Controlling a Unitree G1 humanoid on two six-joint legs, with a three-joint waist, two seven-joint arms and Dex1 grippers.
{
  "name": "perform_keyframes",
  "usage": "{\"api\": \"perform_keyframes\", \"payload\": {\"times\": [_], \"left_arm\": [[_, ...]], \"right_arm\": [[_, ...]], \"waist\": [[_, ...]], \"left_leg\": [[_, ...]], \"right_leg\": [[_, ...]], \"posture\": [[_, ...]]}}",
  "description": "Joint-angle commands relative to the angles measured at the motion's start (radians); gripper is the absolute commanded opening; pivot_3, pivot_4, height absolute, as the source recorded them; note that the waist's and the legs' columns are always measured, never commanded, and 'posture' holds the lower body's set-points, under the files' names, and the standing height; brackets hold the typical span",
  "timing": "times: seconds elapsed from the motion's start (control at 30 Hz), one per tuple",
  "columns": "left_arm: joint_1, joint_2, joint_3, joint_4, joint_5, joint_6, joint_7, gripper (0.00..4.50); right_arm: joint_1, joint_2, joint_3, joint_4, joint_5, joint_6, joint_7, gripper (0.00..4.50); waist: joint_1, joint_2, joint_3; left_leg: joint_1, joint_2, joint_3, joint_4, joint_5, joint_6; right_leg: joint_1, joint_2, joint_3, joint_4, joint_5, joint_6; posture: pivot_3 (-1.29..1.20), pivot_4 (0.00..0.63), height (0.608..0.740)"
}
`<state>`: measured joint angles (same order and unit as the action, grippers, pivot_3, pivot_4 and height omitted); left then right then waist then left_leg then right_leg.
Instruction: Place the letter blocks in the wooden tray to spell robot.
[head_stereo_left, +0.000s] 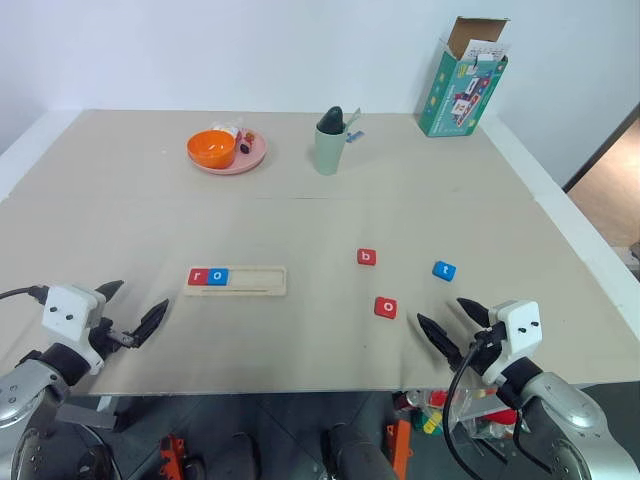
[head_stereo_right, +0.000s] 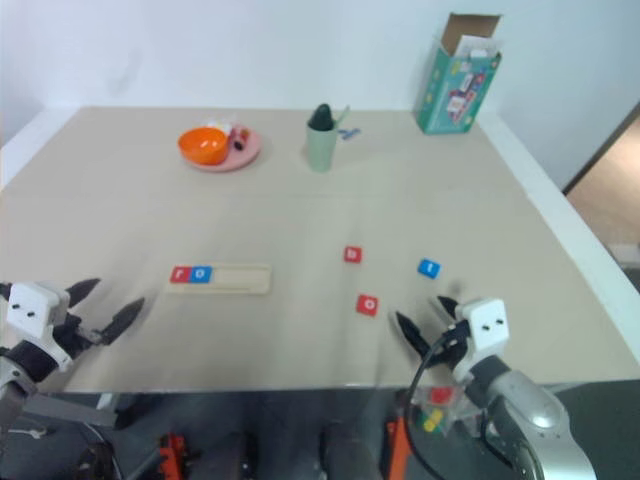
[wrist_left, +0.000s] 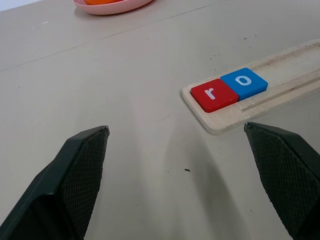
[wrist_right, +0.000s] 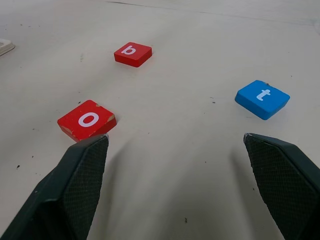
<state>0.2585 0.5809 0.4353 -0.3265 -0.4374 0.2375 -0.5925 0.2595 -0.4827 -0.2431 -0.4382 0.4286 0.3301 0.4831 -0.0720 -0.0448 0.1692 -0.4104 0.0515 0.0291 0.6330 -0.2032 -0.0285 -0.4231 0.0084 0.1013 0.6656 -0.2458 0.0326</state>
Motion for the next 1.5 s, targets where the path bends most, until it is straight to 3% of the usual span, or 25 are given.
{"api": "perform_keyframes", "payload": {"times": [0.03, 0.4, 0.53, 0.7, 0.83, 1.0, 1.17, 1.5], "left_arm": [[-0.011, 0.000, 0.020, -0.035, 0.014, -0.026, 0.020, 4.50], [-0.068, 0.009, 0.005, -0.022, -0.029, 0.010, -0.019, 4.50], [-0.113, 0.092, -0.024, 0.024, -0.046, 0.005, -0.158, 4.50], [-0.329, 0.280, -0.163, 0.253, 0.012, -0.065, -0.447, 4.50], [-0.555, 0.326, -0.290, 0.446, 0.062, -0.107, -0.607, 4.50], [-0.809, 0.306, -0.445, 0.651, 0.142, -0.165, -0.798, 4.50], [-1.003, 0.237, -0.571, 0.829, 0.217, -0.212, -0.938, 4.50], [-1.128, 0.156, -0.646, 1.006, 0.316, -0.319, -1.020, 4.50]], "right_arm": [[-0.014, -0.022, -0.030, -0.048, 0.016, 0.007, 0.011, 4.47], [-0.036, -0.033, -0.034, -0.066, 0.022, 0.035, 0.009, 4.47], [-0.084, -0.088, -0.021, -0.058, 0.062, 0.026, 0.118, 4.47], [-0.321, -0.203, 0.085, 0.013, 0.120, 0.062, 0.338, 4.47], [-0.466, -0.207, 0.170, 0.076, 0.089, 0.040, 0.414, 4.47], [-0.600, -0.173, 0.223, 0.093, 0.103, 0.087, 0.409, 4.47], [-0.672, -0.138, 0.252, 0.075, 0.141, 0.136, 0.419, 4.47], [-0.704, -0.093, 0.288, 0.085, 0.110, 0.127, 0.406, 4.47]], "waist": [[0.000, 0.000, 0.000], [0.000, 0.000, 0.000], [0.000, 0.000, 0.000], [-0.001, -0.001, 0.002], [0.000, -0.001, 0.002], [0.005, -0.001, 0.002], [0.016, -0.001, 0.002], [0.025, -0.001, 0.002]], "left_leg": [[0.000, 0.000, 0.000, 0.000, 0.000, 0.000], [0.000, 0.000, 0.000, 0.000, 0.000, 0.000], [0.000, 0.000, 0.000, 0.000, 0.000, 0.000], [0.002, 0.000, -0.001, 0.001, 0.001, 0.001], [0.003, 0.000, -0.001, 0.001, 0.001, 0.002], [-0.009, -0.001, -0.003, 0.001, -0.002, 0.005], [-0.020, -0.002, -0.005, 0.002, -0.005, 0.010], [-0.021, -0.002, -0.006, 0.008, -0.006, 0.013]], "right_leg": [[0.000, 0.000, 0.000, 0.000, 0.000, 0.000], [0.000, 0.001, 0.000, 0.000, 0.000, 0.000], [0.000, 0.001, 0.000, 0.000, 0.000, 0.000], [0.001, 0.003, 0.000, 0.000, 0.001, -0.001], [0.001, 0.003, 0.000, 0.000, 0.002, -0.003], [-0.007, 0.004, -0.001, 0.001, 0.004, 0.008], [-0.017, 0.005, -0.001, 0.003, 0.007, 0.004], [-0.017, 0.005, -0.002, 0.007, 0.006, 0.004]], "posture": [[0.00, 0.150, 0.740], [0.00, 0.150, 0.740], [0.00, 0.150, 0.740], [0.00, 0.150, 0.740], [0.00, 0.150, 0.740], [0.00, 0.150, 0.740], [0.00, 0.150, 0.740], [0.00, 0.150, 0.740]]}}
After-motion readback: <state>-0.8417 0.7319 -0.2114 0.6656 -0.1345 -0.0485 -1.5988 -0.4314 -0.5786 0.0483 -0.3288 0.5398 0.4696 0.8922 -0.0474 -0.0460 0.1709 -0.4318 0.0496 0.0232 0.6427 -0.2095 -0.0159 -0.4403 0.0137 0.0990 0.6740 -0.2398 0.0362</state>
